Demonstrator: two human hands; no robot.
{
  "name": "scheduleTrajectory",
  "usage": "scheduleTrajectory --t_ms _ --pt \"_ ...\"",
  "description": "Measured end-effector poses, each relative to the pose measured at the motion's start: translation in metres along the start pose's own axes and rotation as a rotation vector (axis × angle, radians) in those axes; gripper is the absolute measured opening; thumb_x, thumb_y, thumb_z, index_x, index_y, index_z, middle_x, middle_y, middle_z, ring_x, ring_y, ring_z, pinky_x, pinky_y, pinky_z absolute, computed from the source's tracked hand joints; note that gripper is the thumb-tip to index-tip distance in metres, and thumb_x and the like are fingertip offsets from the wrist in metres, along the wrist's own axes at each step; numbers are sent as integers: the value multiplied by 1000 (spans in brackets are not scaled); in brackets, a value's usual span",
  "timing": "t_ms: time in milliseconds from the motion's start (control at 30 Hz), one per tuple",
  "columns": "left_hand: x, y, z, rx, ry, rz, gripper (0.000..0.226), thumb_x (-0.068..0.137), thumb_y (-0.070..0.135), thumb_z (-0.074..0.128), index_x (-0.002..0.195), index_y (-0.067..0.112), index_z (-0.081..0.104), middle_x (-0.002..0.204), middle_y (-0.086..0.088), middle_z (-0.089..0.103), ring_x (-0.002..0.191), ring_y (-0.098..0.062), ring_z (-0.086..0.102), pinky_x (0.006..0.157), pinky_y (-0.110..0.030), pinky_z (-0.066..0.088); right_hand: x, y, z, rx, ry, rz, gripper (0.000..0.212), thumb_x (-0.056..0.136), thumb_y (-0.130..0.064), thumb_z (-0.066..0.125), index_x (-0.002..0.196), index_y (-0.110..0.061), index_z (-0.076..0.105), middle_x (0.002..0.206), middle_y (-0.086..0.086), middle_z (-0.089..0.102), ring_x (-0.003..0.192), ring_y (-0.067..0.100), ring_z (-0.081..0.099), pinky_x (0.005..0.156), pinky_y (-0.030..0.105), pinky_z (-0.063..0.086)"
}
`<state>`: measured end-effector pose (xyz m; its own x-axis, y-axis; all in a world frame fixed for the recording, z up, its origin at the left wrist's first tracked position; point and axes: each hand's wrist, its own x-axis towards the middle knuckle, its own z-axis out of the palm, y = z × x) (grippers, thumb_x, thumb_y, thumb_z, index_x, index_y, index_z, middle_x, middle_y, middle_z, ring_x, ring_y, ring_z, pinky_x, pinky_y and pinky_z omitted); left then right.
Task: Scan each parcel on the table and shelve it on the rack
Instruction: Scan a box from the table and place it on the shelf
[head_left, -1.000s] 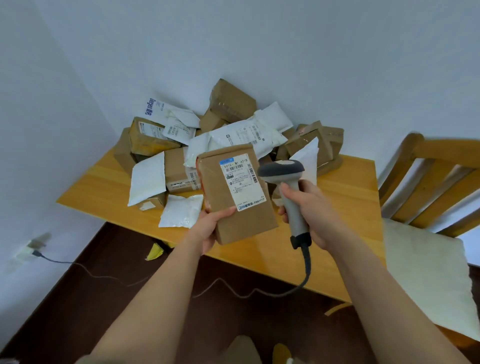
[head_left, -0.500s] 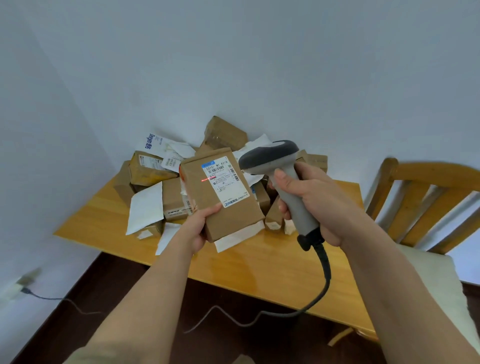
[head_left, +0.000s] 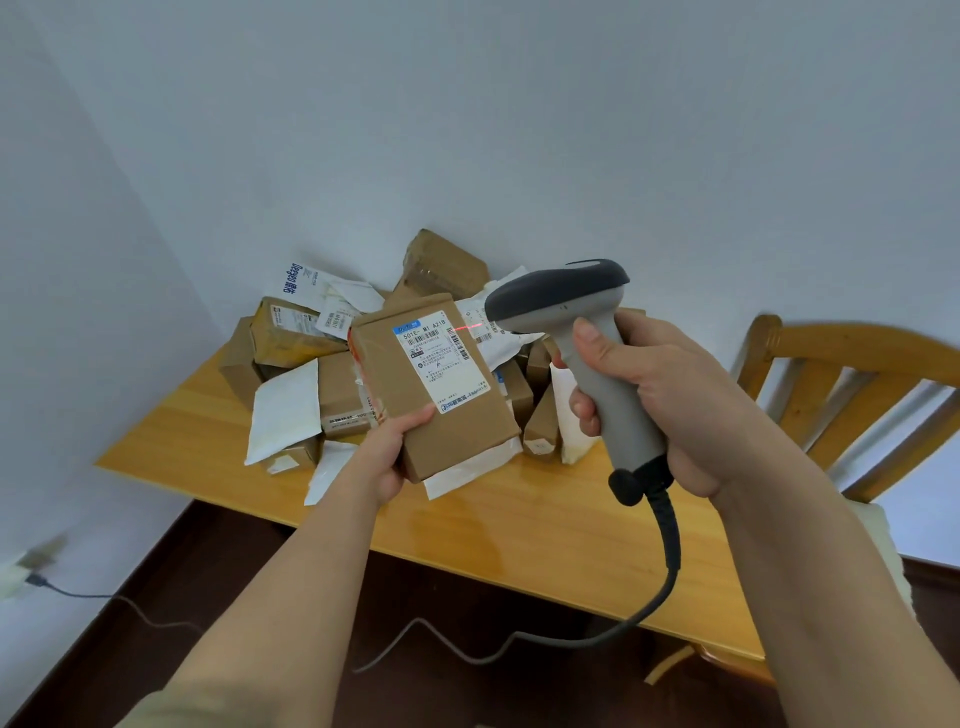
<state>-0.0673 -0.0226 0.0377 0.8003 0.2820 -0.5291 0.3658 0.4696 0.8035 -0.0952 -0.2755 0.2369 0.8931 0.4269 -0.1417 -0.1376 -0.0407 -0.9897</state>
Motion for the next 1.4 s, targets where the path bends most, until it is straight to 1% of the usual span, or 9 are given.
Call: scheduleTrajectory --t_ms 233,533,633,733,833,900,1033,1100,1400 --pt "-11 -7 -3 9 7 5 30 84 21 75 111 22 63 112 -5 71 102 -25 64 97 -46 50 -14 0 -1 8 -16 -14 28 92 -30 58 111 -9 58 84 5 60 55 9 56 52 22 51" --pt "-40 -26 -3 -4 49 24 41 81 23 77 119 21 61 117 -6 70 110 -27 64 102 -50 48 -33 7 -10 66 -72 -19 40 81 -34 63 110 -8 60 88 4 63 56 11 56 52 24 50" --pt "-69 -34 -7 -75 83 70 46 79 23 79 122 21 62 116 -5 71 111 -27 64 102 -50 48 -32 15 -11 107 -80 -24 31 87 -27 68 110 -8 64 93 7 67 54 11 52 49 23 48" --pt "-111 -43 -21 -178 111 126 59 71 27 83 126 20 64 121 -5 70 114 -24 64 94 -43 53 -27 29 -6 158 -57 32 32 85 -20 75 113 -8 67 90 9 66 52 9 50 48 22 47" --pt "-165 -57 -37 -342 144 211 50 75 26 76 123 18 66 121 -7 70 104 -25 66 76 -37 56 -29 46 6 136 -122 90 31 86 -17 75 113 -5 67 90 5 64 50 9 50 48 23 46" --pt "-202 -68 -48 -446 179 269 44 78 26 69 121 17 66 115 -7 71 96 -25 67 72 -36 56 -37 60 25 111 -214 94 19 89 -11 70 107 -7 66 94 7 65 50 9 50 48 23 45" --pt "-284 -96 -87 -556 327 320 47 75 33 70 120 20 64 108 -8 70 98 -30 65 103 -53 44 -73 80 90 80 -403 144 10 90 -7 68 100 -9 66 93 12 63 48 10 48 48 24 44" --pt "-332 -115 -121 -598 406 370 55 74 35 72 126 21 62 113 -9 69 106 -32 63 107 -60 39 -106 88 130 47 -521 155 17 90 -5 67 107 -8 68 93 12 65 48 10 49 46 23 44" --pt "-530 -183 -252 -743 581 528 31 76 30 69 107 22 69 101 -5 74 97 -26 66 110 -52 38 -263 114 297 -5 -808 85 18 88 -5 68 105 -11 69 86 8 68 50 8 51 52 25 46"
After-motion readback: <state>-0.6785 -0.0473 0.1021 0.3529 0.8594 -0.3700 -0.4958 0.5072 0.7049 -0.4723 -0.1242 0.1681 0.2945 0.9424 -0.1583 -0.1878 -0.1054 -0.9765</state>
